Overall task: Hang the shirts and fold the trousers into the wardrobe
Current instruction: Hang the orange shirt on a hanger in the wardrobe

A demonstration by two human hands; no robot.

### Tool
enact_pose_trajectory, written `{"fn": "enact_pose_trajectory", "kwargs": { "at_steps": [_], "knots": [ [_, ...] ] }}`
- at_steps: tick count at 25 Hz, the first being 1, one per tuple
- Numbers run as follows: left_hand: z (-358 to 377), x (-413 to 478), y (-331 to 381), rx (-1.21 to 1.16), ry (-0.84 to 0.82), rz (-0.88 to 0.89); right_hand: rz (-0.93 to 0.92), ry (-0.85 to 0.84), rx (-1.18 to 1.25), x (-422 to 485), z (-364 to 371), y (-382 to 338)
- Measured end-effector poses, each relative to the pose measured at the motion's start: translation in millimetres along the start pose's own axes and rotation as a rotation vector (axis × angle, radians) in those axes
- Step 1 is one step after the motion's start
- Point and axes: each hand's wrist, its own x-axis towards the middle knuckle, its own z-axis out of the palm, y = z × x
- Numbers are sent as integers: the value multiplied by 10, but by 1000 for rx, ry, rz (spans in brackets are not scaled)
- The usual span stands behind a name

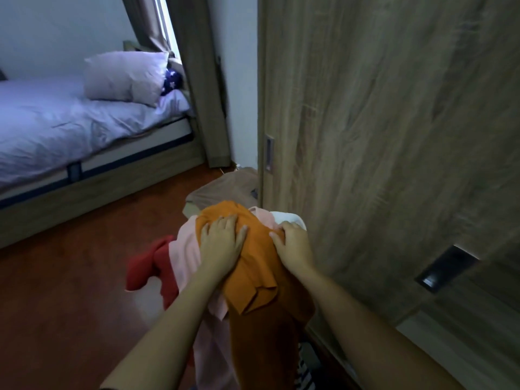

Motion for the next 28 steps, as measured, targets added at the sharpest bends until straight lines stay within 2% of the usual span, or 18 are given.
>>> {"fn": "enact_pose_trajectory", "kwargs": {
  "at_steps": [2, 5, 7, 8, 10, 12, 13, 16, 18, 19, 21, 23, 26, 28],
  "knots": [
    [-49, -24, -6, -159, 57, -10, 21, 44, 125, -29, -46, -33],
    [-126, -53, -9, -289, 64, -19, 27, -14, 334, -168, -193, -70],
    [-287, -84, 98, -366, 43, 90, -31, -6, 378, -304, -365, -152],
    [-430, -98, 220, -439, -3, 171, -56, 18, 408, -369, -489, -220],
    [-769, -169, 540, -551, -196, 313, -97, 71, 500, -501, -829, -387],
    [-1037, -245, 879, -476, -386, 428, -196, 116, 545, -648, -1264, -522],
    [-1124, -284, 1024, -431, -414, 478, -250, 133, 547, -724, -1491, -559],
    [-1276, -511, 1560, -462, -262, 615, -343, 262, 464, -1055, -2216, -482],
    [-1278, -698, 1906, -394, -171, 706, -335, 363, 394, -1316, -2622, -330],
    [-1284, -819, 2085, -343, -189, 732, -314, 400, 357, -1461, -2789, -256],
    [-1254, -1038, 2364, -287, -342, 755, -278, 440, 331, -1703, -3019, -162],
    [-1193, -1273, 2660, -319, -416, 781, -238, 449, 305, -1970, -3242, -94],
    [-1176, -1486, 2983, -392, -173, 776, -193, 444, 212, -2358, -3534, 11],
    [-1162, -1551, 3094, -462, -131, 780, -166, 447, 173, -2581, -3703, 68]
  ]
}}
